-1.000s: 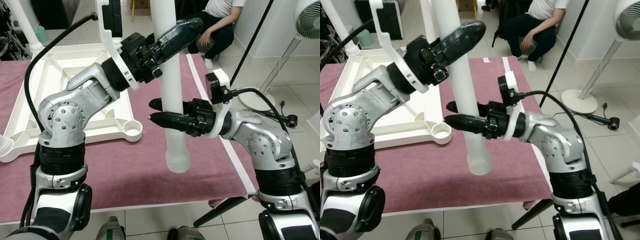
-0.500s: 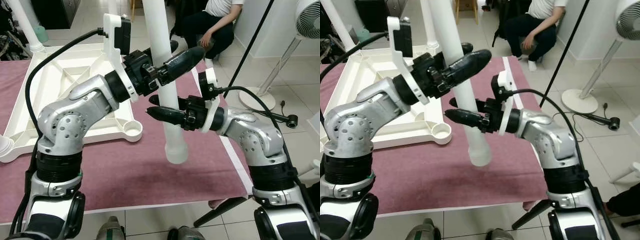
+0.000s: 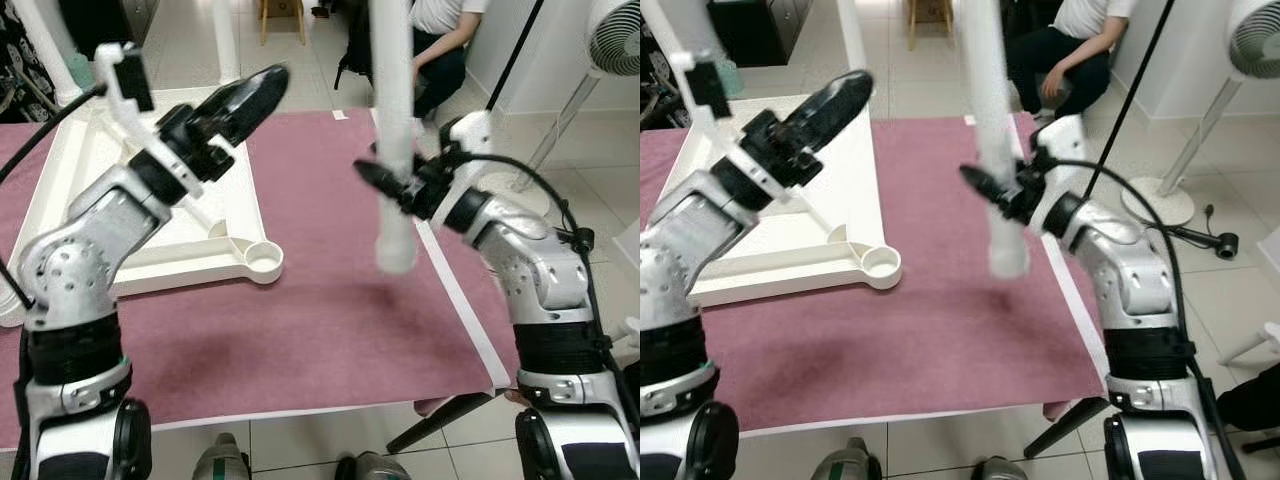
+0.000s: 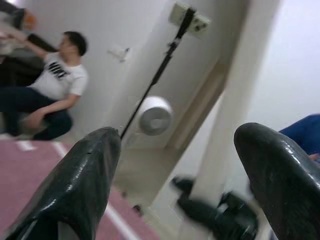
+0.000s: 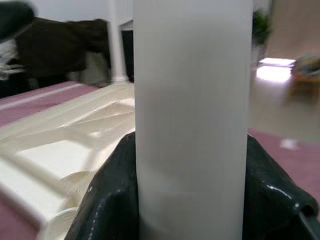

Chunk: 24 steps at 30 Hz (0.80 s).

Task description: Building children table

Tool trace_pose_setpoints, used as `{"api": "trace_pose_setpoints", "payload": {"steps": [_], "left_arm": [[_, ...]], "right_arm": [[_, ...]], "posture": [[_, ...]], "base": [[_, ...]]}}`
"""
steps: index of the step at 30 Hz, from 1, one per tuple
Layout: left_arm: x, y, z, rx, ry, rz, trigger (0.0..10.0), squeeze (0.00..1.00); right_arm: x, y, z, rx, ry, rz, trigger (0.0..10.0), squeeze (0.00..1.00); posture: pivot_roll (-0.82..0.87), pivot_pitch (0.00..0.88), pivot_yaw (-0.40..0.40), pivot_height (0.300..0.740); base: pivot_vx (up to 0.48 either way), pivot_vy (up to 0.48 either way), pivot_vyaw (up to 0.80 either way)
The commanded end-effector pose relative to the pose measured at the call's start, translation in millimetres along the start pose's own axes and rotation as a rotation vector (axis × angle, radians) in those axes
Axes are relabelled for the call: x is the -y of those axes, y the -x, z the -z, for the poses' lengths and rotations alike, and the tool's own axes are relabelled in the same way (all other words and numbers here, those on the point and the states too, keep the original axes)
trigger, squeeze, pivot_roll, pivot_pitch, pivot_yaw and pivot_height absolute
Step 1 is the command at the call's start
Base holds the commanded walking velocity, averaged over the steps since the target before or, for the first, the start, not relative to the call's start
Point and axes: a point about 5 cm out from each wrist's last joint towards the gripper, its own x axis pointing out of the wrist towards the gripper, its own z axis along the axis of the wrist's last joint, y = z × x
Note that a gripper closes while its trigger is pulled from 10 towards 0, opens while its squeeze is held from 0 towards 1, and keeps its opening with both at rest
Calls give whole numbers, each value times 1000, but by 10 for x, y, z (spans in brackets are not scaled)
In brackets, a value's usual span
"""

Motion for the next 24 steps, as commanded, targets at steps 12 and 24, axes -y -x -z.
{"api": "trace_pose_setpoints", "payload": {"steps": [12, 24], "left_arm": [[86, -101, 313, -228, -407, -136, 10000, 0], [425, -485, 28, -22, -388, -74, 10000, 0]], "right_arm": [[-332, -225, -12, 125, 150, 56, 10000, 0], [-539, -317, 196, 110, 217, -20, 10000, 0]], "posture": [[39, 0, 41, 740], [53, 0, 30, 740]], "base": [[0, 0, 0], [0, 0, 0]]}}
